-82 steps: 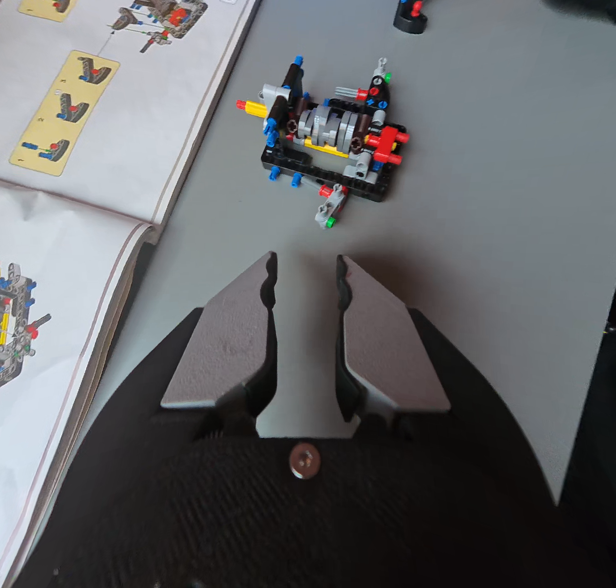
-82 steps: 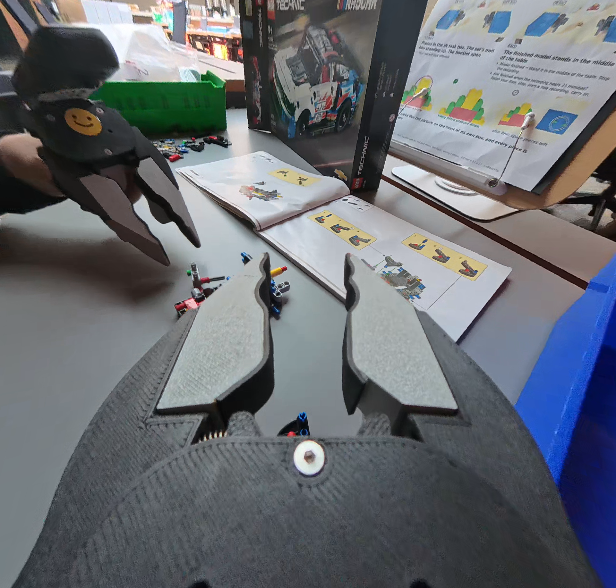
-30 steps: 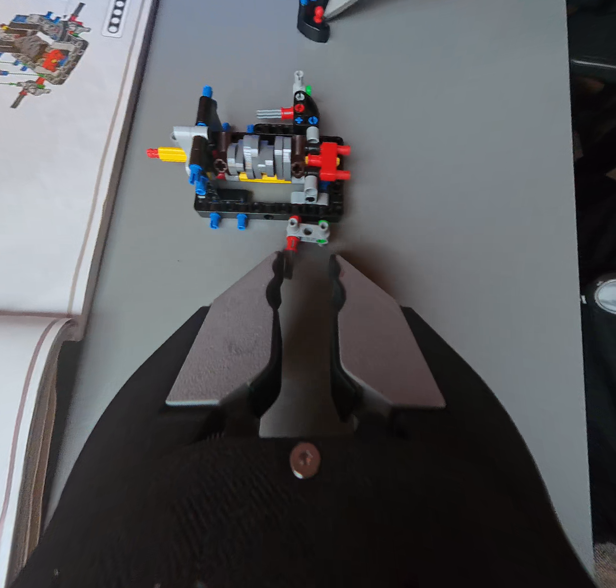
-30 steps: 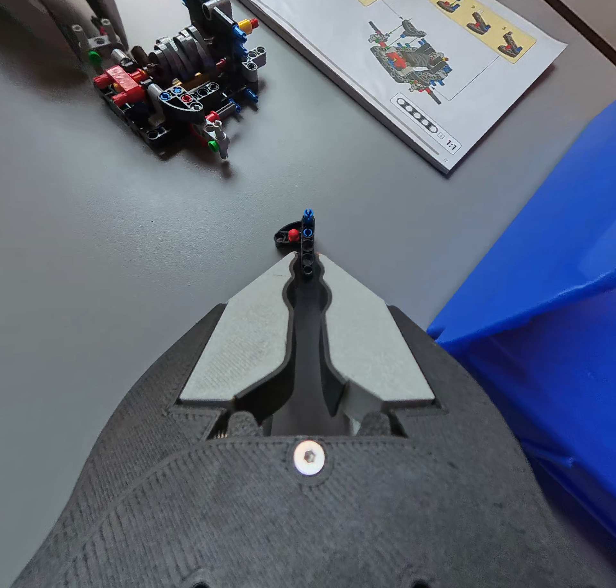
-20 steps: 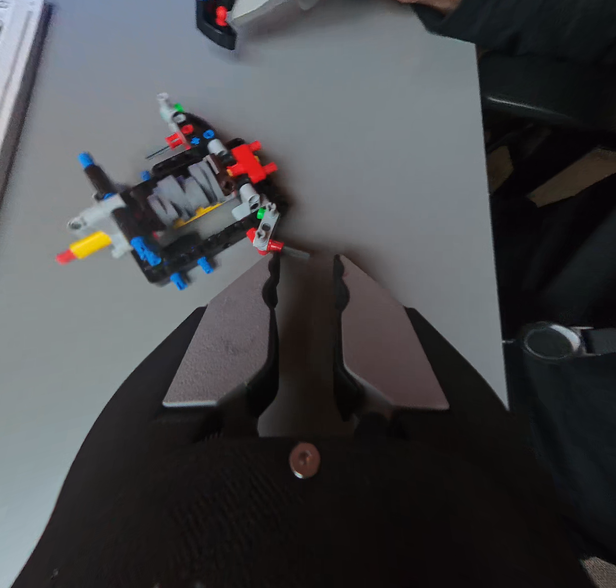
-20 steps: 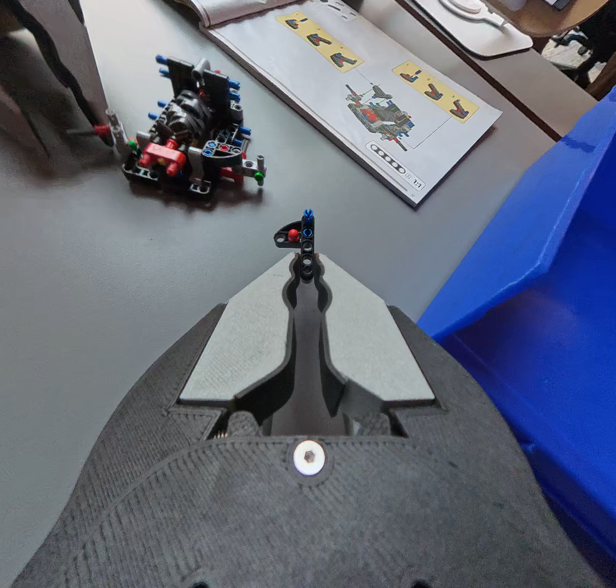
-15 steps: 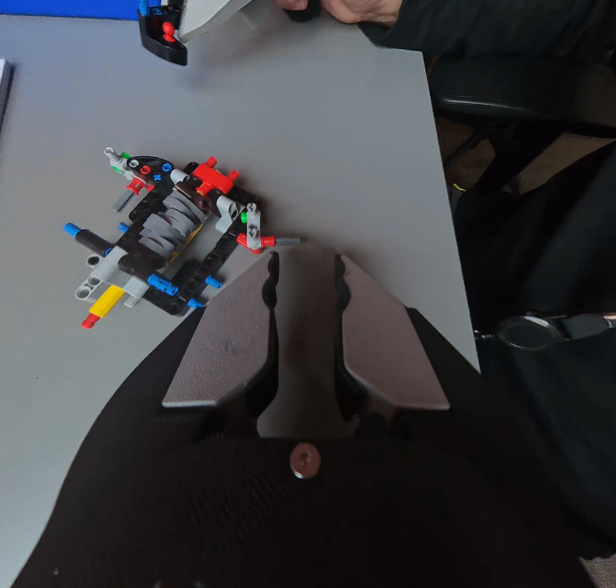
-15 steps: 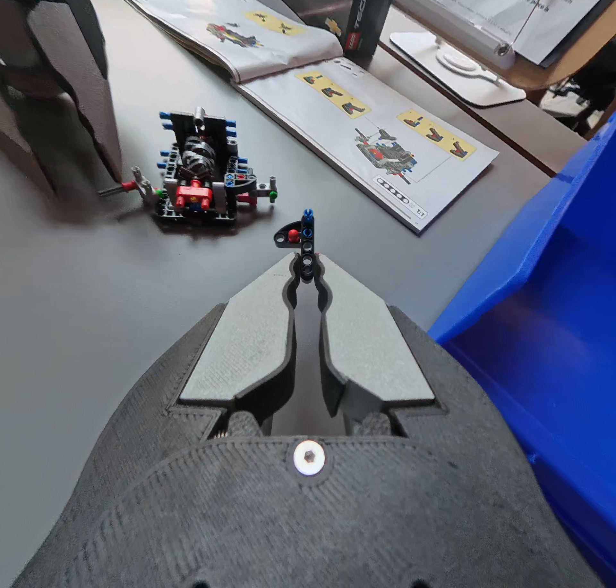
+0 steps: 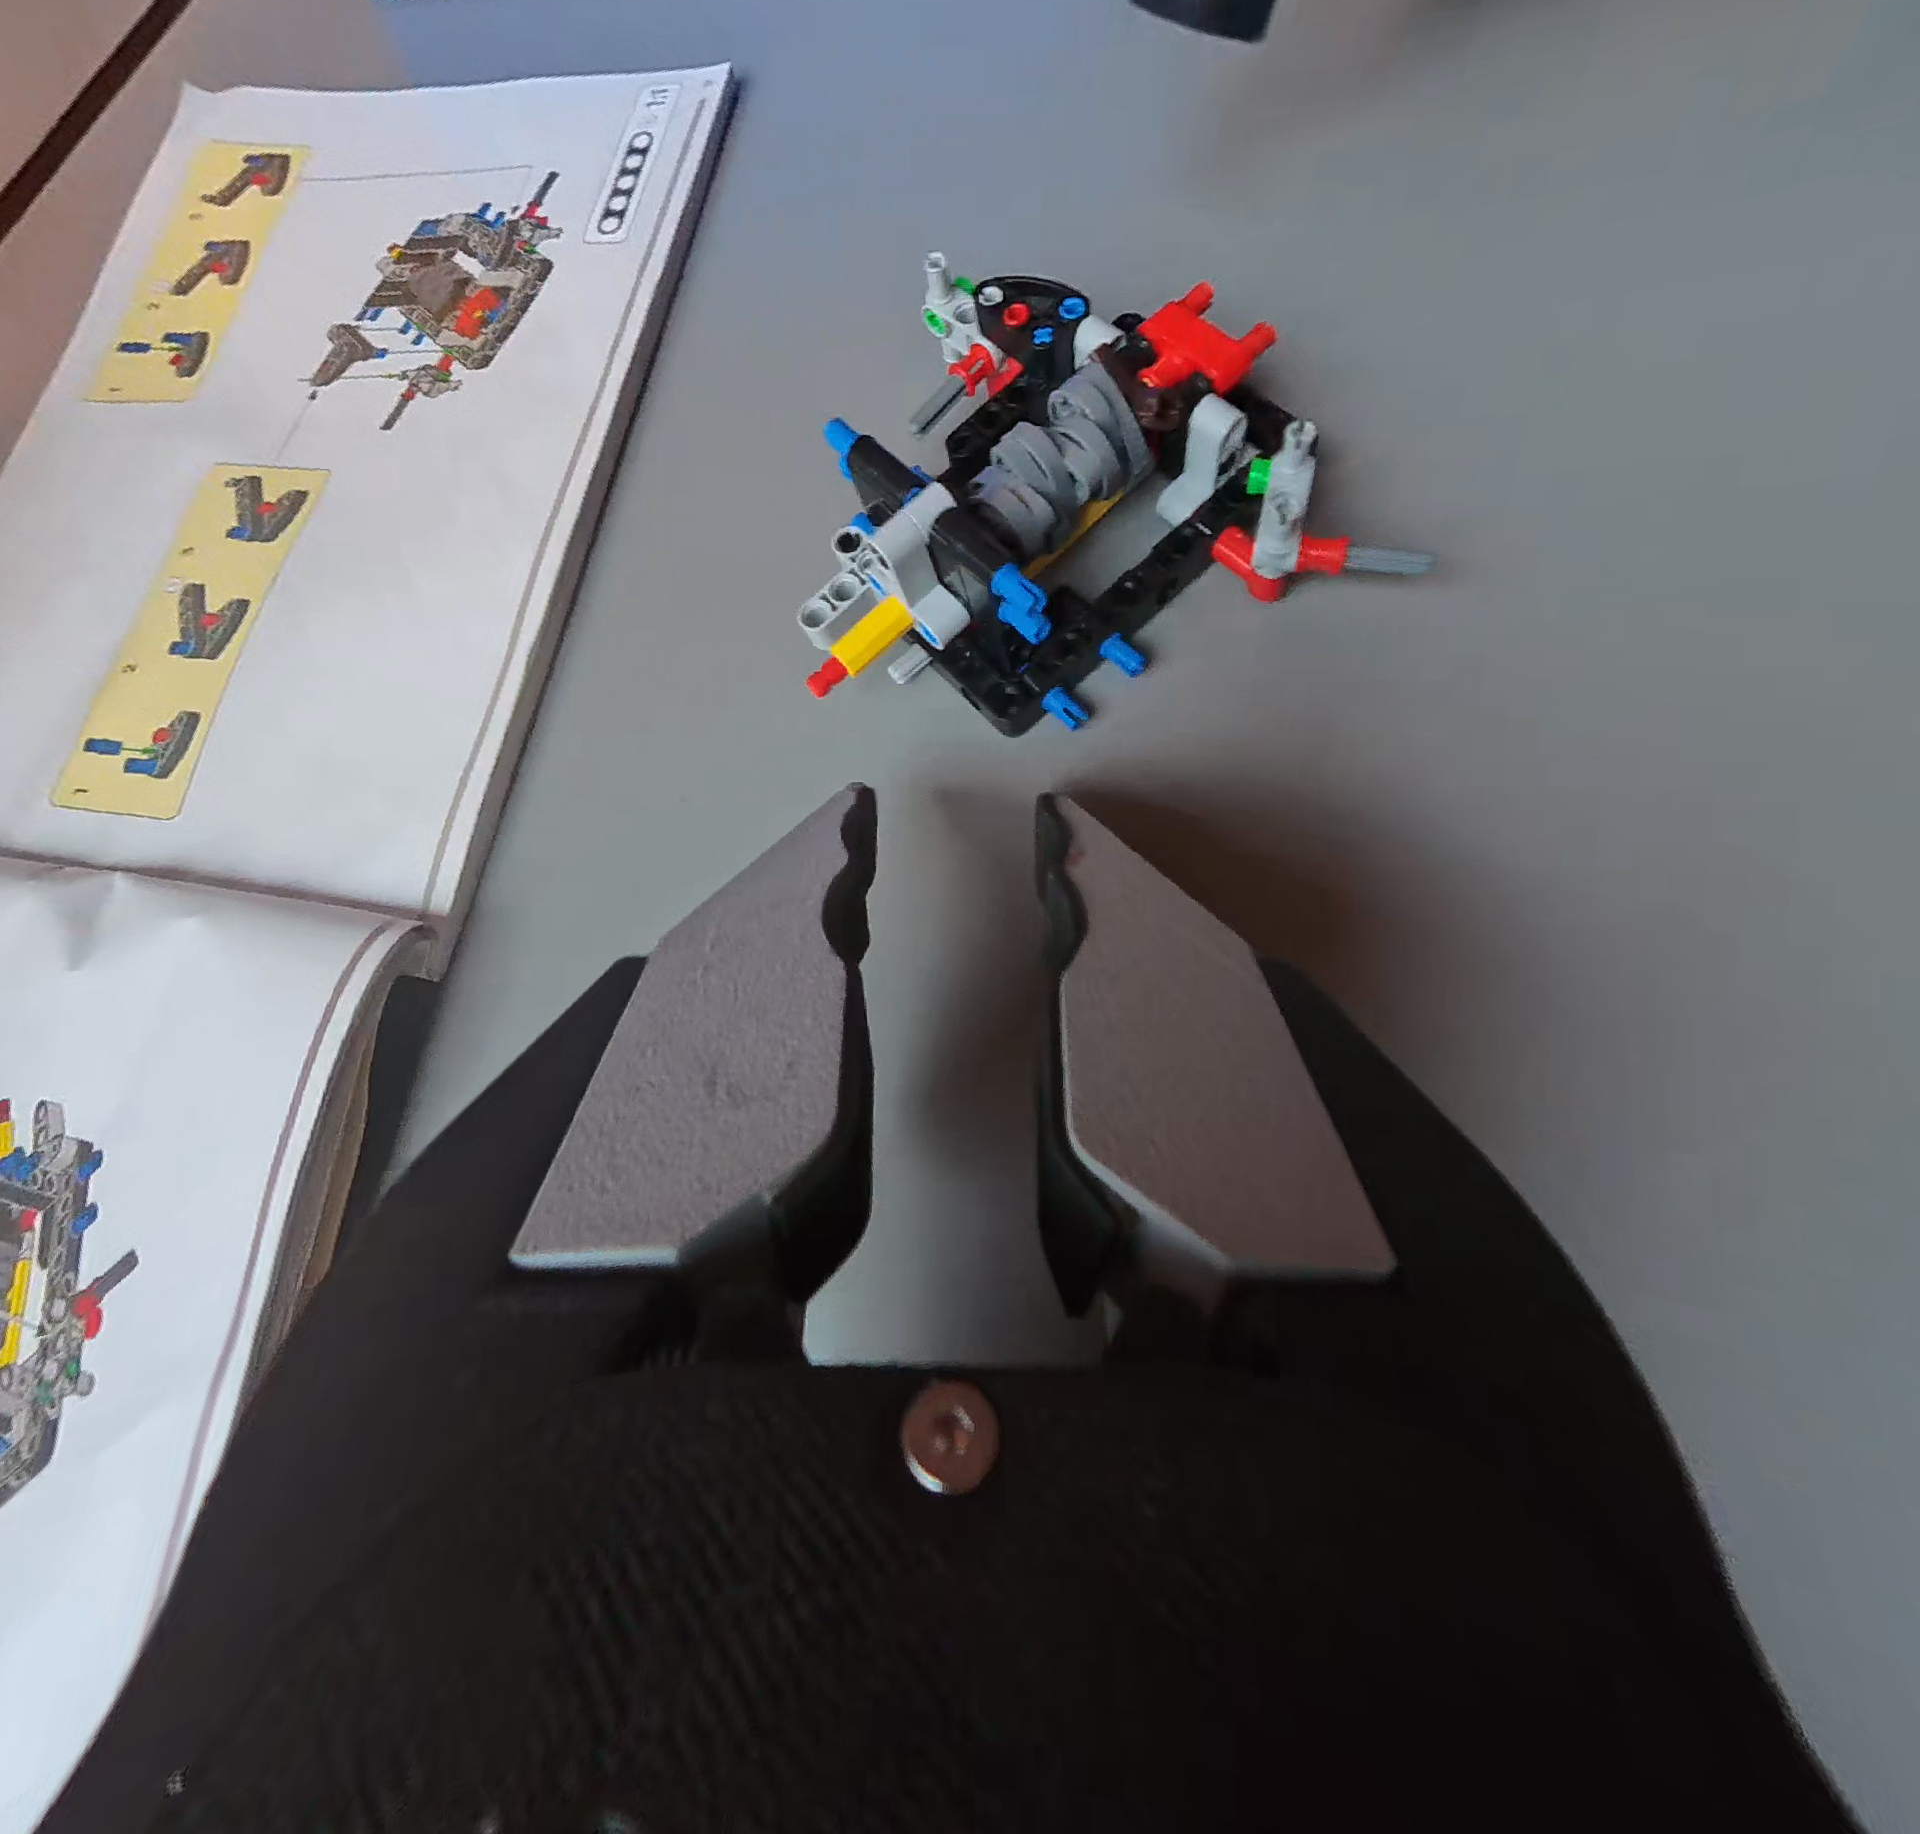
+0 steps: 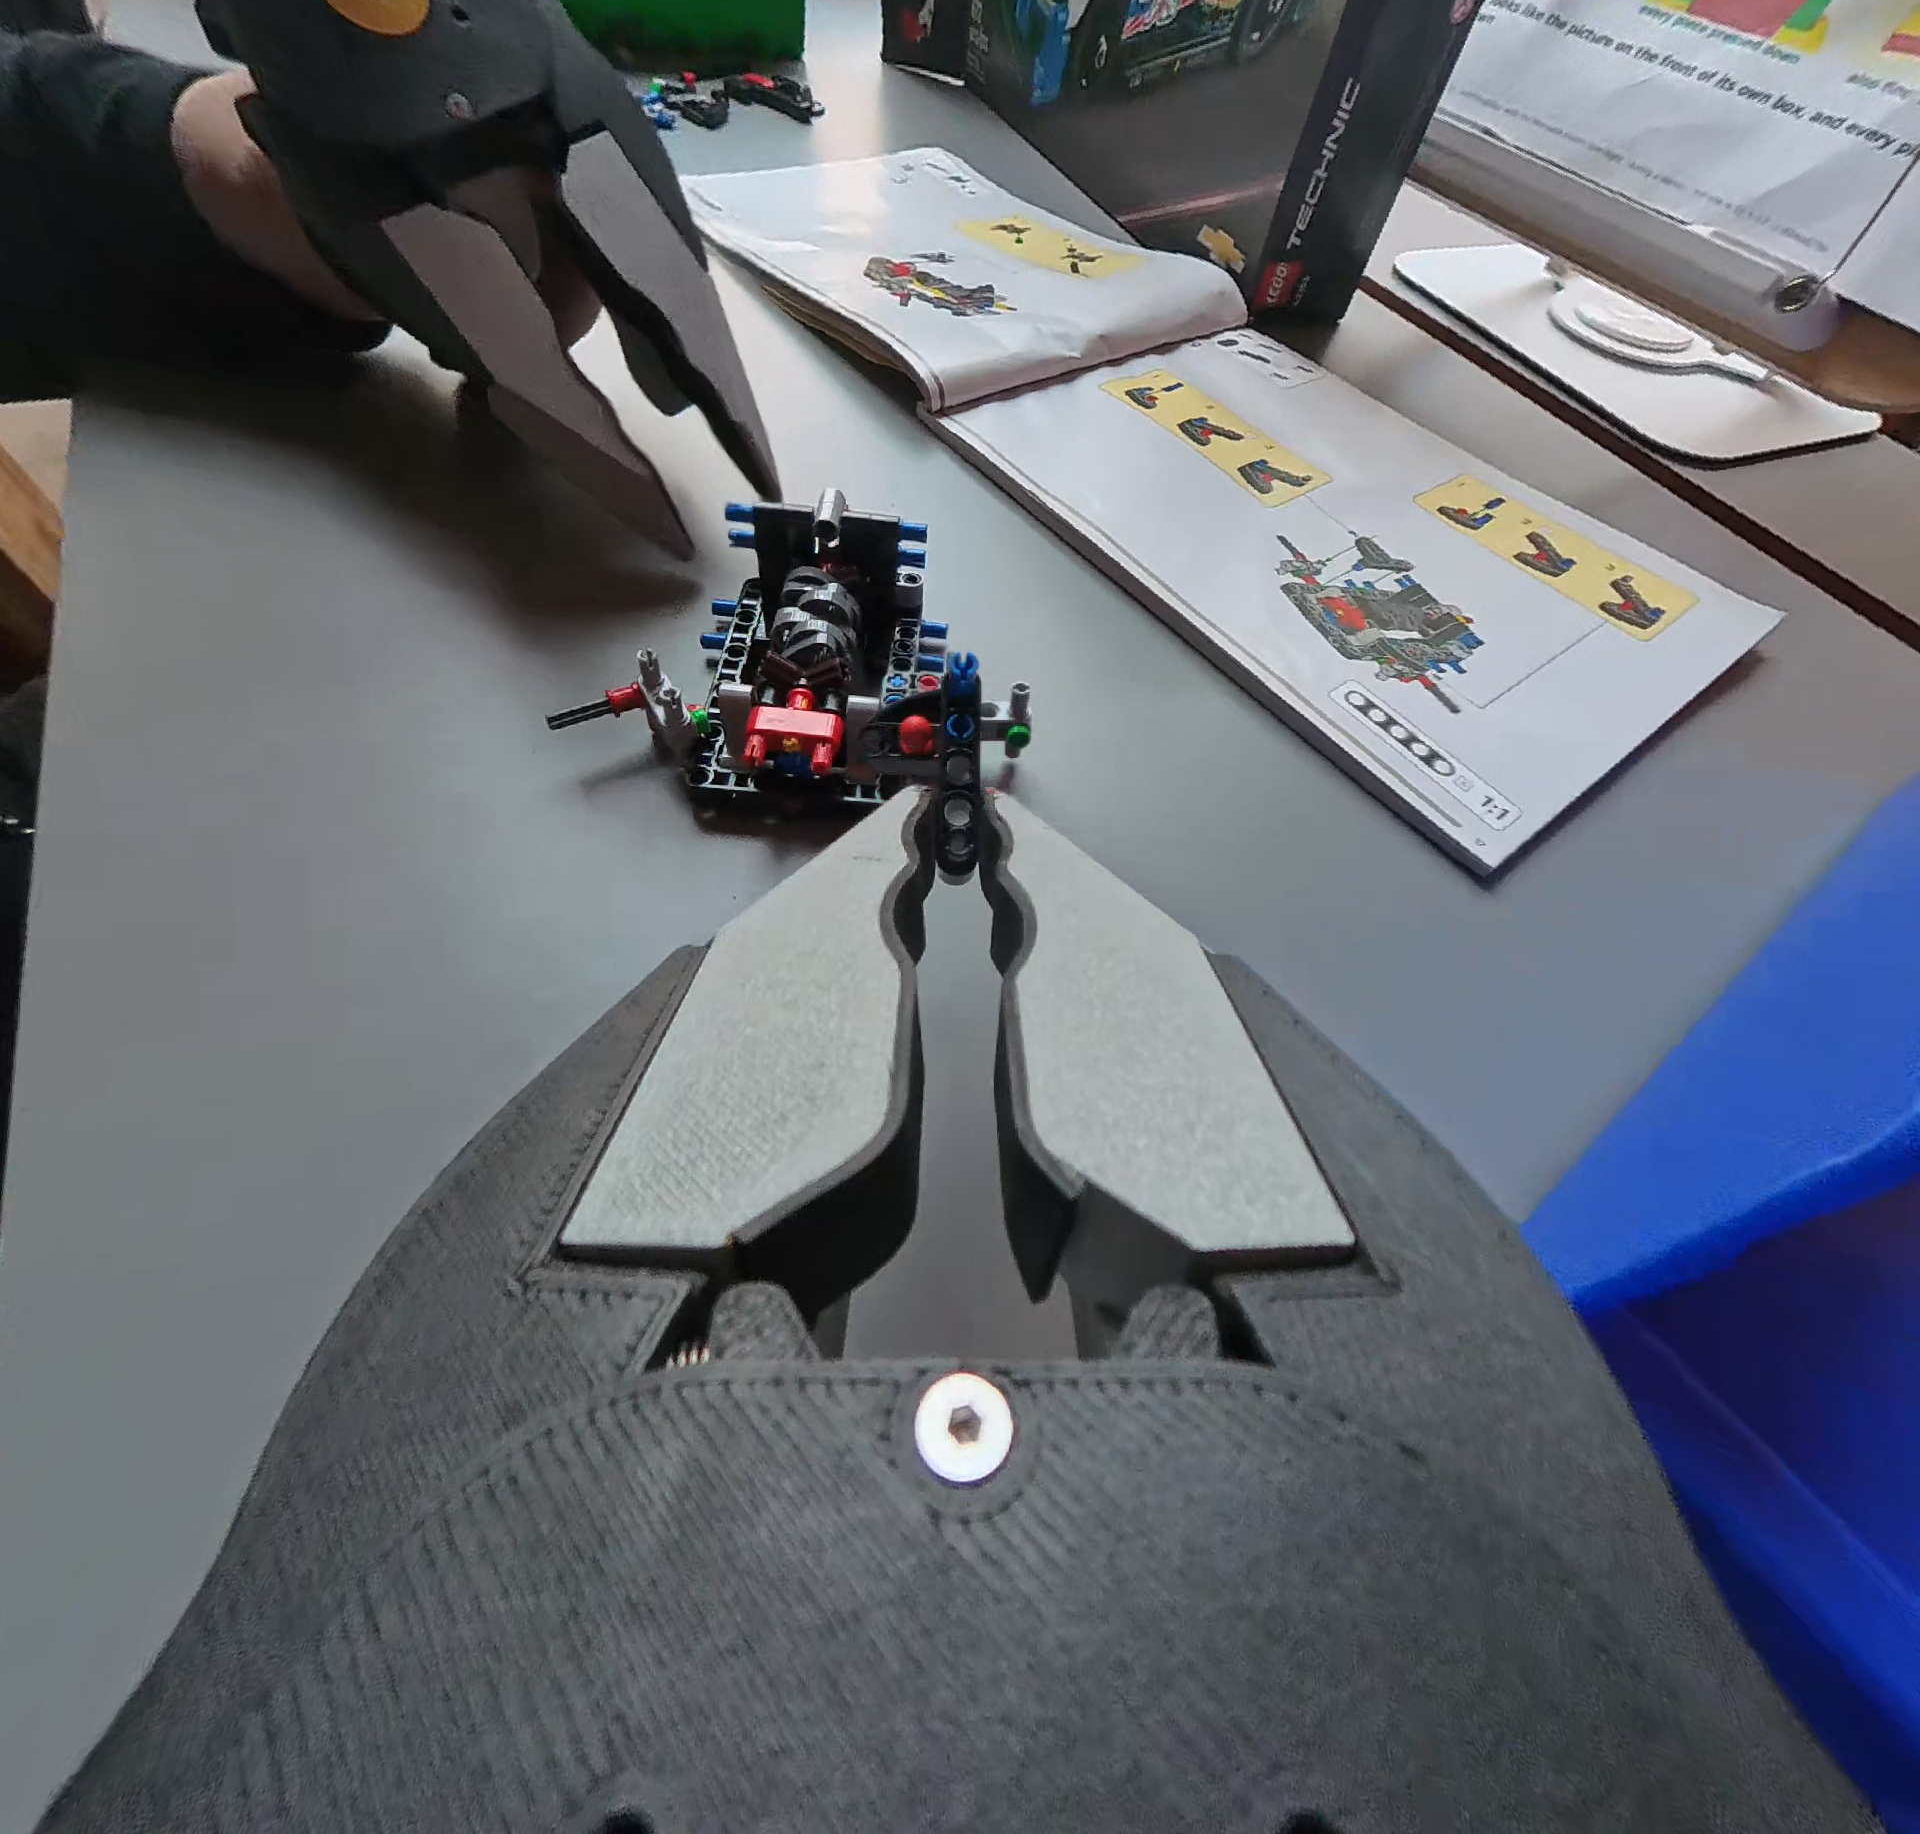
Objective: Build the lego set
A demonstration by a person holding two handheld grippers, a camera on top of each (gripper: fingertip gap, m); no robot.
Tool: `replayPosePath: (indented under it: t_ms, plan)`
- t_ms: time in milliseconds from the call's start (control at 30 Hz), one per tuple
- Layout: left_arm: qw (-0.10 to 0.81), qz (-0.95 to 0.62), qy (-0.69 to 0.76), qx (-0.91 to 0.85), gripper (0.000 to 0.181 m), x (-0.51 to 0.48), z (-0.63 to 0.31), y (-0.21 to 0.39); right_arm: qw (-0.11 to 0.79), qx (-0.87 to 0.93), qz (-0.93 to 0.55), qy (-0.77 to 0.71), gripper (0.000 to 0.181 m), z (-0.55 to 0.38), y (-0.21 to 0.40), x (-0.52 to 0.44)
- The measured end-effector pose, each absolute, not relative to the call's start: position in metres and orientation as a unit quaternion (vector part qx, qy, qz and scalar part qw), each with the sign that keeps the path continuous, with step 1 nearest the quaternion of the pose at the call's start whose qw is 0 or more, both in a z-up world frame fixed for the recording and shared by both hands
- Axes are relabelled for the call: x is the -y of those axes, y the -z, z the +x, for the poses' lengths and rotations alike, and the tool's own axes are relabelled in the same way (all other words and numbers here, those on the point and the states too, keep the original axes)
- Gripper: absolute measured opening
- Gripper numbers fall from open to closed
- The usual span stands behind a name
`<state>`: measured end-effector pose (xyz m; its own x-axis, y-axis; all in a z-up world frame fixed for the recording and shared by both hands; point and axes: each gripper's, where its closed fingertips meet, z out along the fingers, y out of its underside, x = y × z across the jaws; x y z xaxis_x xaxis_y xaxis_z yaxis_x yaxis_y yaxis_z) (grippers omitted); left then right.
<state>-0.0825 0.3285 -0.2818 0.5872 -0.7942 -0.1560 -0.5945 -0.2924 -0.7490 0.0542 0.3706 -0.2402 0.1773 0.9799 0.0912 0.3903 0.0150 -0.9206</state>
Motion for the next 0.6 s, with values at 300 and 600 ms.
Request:
replayPosePath:
  t_ms: [300,600]
  plan:
    - [0.481,-0.695,0.099,-0.524,0.042,-0.321,-0.037,0.242,0.442,0.568,-0.599,-0.351,0.004,0.039,0.237,-0.376]
    - [0.478,-0.699,0.038,-0.531,0.018,-0.347,-0.043,0.258,0.423,0.585,-0.589,-0.364,0.004,0.023,0.24,-0.377]
